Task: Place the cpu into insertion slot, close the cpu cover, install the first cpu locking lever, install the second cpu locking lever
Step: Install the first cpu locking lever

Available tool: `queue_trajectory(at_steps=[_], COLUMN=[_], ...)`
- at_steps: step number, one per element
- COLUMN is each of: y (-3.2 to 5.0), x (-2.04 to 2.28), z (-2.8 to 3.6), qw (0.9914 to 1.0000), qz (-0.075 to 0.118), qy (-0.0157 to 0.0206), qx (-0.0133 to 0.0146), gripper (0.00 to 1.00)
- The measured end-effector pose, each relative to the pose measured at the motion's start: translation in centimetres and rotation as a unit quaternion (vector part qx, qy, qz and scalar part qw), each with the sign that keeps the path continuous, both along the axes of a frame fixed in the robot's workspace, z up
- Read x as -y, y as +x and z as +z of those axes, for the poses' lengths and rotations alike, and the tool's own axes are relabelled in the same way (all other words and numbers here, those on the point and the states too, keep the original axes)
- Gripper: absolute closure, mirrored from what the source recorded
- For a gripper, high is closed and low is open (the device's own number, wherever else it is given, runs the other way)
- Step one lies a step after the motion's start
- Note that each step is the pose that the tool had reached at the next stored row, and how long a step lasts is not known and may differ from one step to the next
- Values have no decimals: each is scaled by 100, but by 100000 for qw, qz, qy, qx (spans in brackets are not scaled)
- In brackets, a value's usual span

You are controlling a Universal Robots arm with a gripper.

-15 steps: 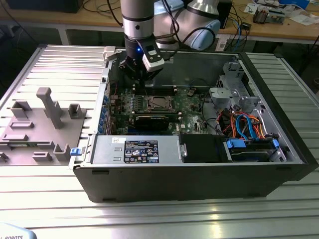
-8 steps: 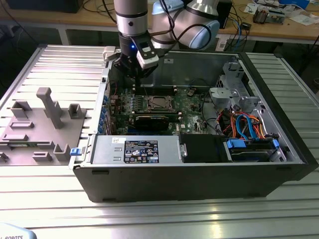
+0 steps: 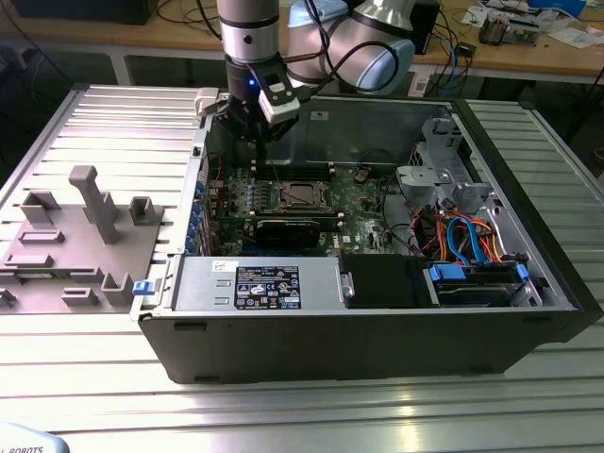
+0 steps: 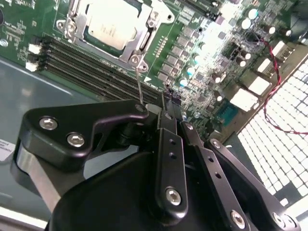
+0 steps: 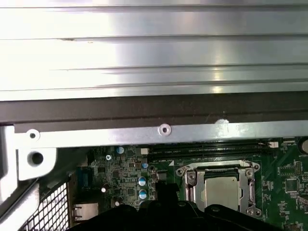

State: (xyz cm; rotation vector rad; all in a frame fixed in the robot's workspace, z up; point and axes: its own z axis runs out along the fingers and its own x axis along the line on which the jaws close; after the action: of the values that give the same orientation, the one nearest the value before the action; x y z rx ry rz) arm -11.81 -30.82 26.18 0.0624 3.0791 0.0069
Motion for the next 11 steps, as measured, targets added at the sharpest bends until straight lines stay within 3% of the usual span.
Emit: queue_trajectory(at_steps=[11], y=[137], x=[-1], z=[0], qw=[100000], qz=[31], qy=[5], qx=[-191], gripper=[89])
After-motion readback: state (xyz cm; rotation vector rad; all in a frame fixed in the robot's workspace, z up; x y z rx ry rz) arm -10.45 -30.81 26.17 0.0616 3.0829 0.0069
